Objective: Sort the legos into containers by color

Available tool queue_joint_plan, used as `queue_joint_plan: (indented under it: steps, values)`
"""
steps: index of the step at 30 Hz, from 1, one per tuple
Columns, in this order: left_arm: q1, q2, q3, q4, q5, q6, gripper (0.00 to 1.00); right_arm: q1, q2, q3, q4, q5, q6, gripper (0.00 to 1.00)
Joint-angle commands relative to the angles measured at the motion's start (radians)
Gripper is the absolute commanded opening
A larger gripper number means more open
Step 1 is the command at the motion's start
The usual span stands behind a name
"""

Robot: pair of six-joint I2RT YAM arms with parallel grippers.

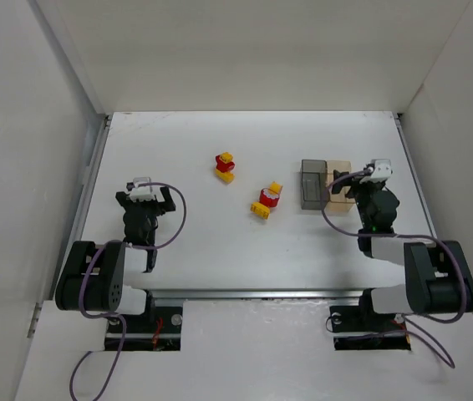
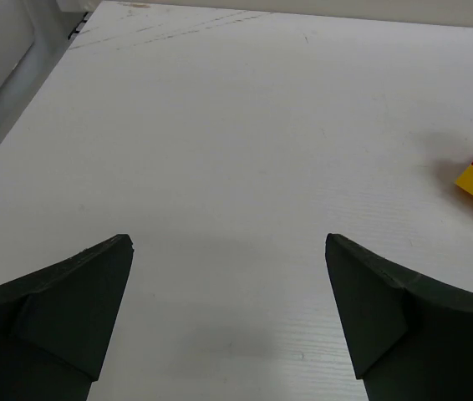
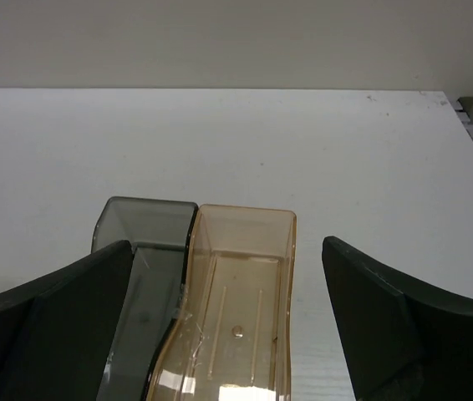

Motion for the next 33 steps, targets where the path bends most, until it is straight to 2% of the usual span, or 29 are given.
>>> queue_joint_plan:
  steps: [1, 3, 6, 9, 11, 12, 13, 14, 15, 16, 17, 18, 19, 20, 21, 23, 24, 25, 27, 28, 31, 33]
  values:
    - [0.006, -0.004, -0.005, 0.21, 0.011, -0.01, 1.0, 0.01, -0.118, 0.108, -0.216, -0.001, 0.009, 1.0]
    - [0.006, -0.004, -0.005, 0.21, 0.011, -0.01, 1.0, 0.01, -0.172, 0.14, -0.275, -0.033, -0.011, 1.0]
    - [0.006, -0.004, -0.005, 0.219, 0.011, -0.01, 1.0, 0.01, -0.293, 0.166, -0.254, -0.097, -0.071, 1.0]
    - [0.006, -0.048, -0.023, 0.259, 0.049, 0.004, 1.0, 0.02, -0.346, 0.29, -0.341, -0.064, -0.071, 1.0]
    - [0.006, -0.168, 0.028, -0.013, 0.104, 0.033, 1.0, 0.02, -0.331, 0.486, -0.487, -0.019, -0.071, 1.0]
    - [0.006, -0.282, 0.089, -0.171, 0.233, 0.091, 1.0, 0.02, -0.315, 0.554, -0.63, 0.004, -0.071, 1.0]
    - [0.006, -0.311, 0.254, -0.33, 0.338, 0.181, 1.0, 0.02, -0.3, 0.618, -0.695, 0.02, -0.086, 1.0]
    - [0.006, -0.322, 0.342, -0.587, 0.423, 0.255, 1.0, 0.02, -0.285, 0.728, -0.751, 0.034, -0.103, 1.0]
    - [0.006, -0.322, 0.427, -0.682, 0.458, 0.288, 1.0, 0.029, -0.259, 0.773, -0.832, 0.034, -0.164, 1.0]
    - [-0.003, -0.304, 0.503, -0.755, 0.434, 0.297, 1.0, 0.038, -0.249, 0.809, -0.854, 0.091, -0.195, 1.0]
    - [-0.024, -0.284, 0.662, -0.896, 0.395, 0.297, 1.0, 0.07, -0.249, 0.853, -0.854, 0.135, -0.226, 1.0]
    - [-0.043, -0.258, 0.752, -0.986, 0.355, 0.323, 1.0, 0.09, -0.238, 0.869, -0.854, 0.18, -0.299, 1.0]
    - [-0.06, -0.178, 0.85, -1.09, 0.32, 0.361, 1.0, 0.108, -0.225, 0.884, -0.854, 0.223, -0.342, 1.0]
    - [-0.092, -0.131, 1.054, -1.197, 0.299, 0.431, 1.0, 0.143, -0.214, 0.901, -0.863, 0.313, -0.382, 1.0]
    - [-0.107, -0.08, 1.16, -1.42, 0.283, 0.455, 1.0, 0.164, -0.199, 0.942, -0.863, 0.364, -0.417, 1.0]
    - [-0.15, 0.08, 1.359, -1.632, 0.253, 0.466, 1.0, 0.191, -0.137, 0.985, -0.892, 0.501, -0.47, 1.0]
    - [-0.164, 0.132, 1.548, -1.819, 0.253, 0.466, 1.0, 0.21, -0.116, 1.004, -0.892, 0.539, -0.481, 1.0]
    - [-0.176, 0.178, 1.628, -1.893, 0.276, 0.446, 1.0, 0.222, -0.079, 1.036, -0.906, 0.568, -0.481, 1.0]
    - [-0.213, 0.264, 1.763, -1.97, 0.333, 0.405, 1.0, 0.266, -0.056, 1.045, -0.906, 0.626, -0.481, 1.0]
    - [-0.227, 0.264, 1.773, -1.97, 0.333, 0.377, 1.0, 0.28, -0.056, 1.045, -0.906, 0.627, -0.481, 1.0]
    - [-0.279, 0.243, 1.706, -1.825, 0.25, 0.377, 1.0, 0.317, -0.047, 1.013, -0.906, 0.556, -0.468, 1.0]
    - [-0.279, 0.203, 1.652, -1.744, 0.236, 0.356, 1.0, 0.328, -0.057, 1.004, -0.978, 0.466, -0.397, 1.0]
